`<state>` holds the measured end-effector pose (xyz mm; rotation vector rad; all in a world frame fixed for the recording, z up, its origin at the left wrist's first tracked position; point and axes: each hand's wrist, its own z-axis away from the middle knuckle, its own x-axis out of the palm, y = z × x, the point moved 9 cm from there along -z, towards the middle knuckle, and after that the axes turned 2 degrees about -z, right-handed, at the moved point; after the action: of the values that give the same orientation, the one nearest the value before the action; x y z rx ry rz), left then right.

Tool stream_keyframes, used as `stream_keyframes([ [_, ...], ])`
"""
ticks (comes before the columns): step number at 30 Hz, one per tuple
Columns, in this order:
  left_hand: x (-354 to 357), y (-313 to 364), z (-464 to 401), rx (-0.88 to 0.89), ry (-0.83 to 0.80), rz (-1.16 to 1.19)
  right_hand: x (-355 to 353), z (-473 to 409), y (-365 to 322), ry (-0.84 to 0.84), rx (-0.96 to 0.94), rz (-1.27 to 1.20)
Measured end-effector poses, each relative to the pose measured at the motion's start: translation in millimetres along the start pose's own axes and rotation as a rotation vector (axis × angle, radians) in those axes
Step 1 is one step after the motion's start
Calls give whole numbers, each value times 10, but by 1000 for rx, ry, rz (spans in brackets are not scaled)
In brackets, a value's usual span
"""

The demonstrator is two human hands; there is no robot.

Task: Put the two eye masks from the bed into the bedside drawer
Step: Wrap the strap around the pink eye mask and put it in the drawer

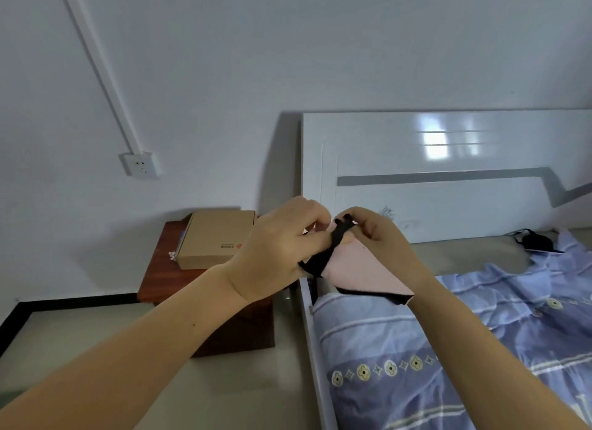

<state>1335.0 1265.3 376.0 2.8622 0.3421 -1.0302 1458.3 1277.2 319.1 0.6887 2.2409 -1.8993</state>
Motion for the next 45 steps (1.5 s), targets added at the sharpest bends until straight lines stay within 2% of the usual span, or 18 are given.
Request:
stream_keyframes([
  [2, -77, 56, 2, 94, 57, -109, -132, 23, 62, 92, 49, -62],
  [5, -159, 1, 68, 141, 137, -226, -179, 100, 141, 109, 97, -92],
  [7, -167, -36, 127, 150, 169, -267, -103, 134, 166, -13, 112, -149],
  [9, -156, -75, 191, 143, 188, -315, 97, 184, 197, -288, 181, -425],
  [11, -97, -137, 289, 139, 159, -338, 230, 219, 220, -464, 286, -696],
  [14, 113, -385, 549, 57, -13, -298, 440, 114, 375, -464, 334, -654],
  [15, 211, -528, 675, -31, -94, -262, 545, 59, 456, -433, 326, -545],
  [17, 411, -921, 1077, -337, -231, -97, 803, -26, 660, -383, 311, -322],
  [19, 546, -1331, 1687, -676, -256, 99, 1100, -86, 985, -354, 346, -197],
  [21, 671, -1687, 2467, -973, -294, 208, 1392, -74, 1447, -342, 445, -102],
  [24, 870, -2049, 3752, -1409, -498, 319, 1837, 25, 2211, -382, 636, 43],
  [27, 1049, -2292, 4663, -1657, -626, 431, 2312, 72, 2821, -472, 785, 169],
  [31, 1424, -2712, 5411, -1777, -821, 508, 2900, -72, 3489, -507, 856, 360],
  [33, 1607, -3037, 5706, -1871, -797, 476, 3137, -278, 3812, -452, 839, 401],
  [36, 1921, -3530, 6056, -2034, -535, 503, 3357, -636, 4311, -299, 777, 477],
  [38, 2119, -3818, 6234, -2008, -431, 456, 3455, -836, 4591, -190, 723, 486],
  [41, 2195, -4150, 6390, -1874, -346, 208, 3616, -1000, 4899, -121, 670, 494],
  [45, 2227, -4333, 6539, -1866, -243, 108, 3651, -1019, 5018, 3, 631, 451],
])
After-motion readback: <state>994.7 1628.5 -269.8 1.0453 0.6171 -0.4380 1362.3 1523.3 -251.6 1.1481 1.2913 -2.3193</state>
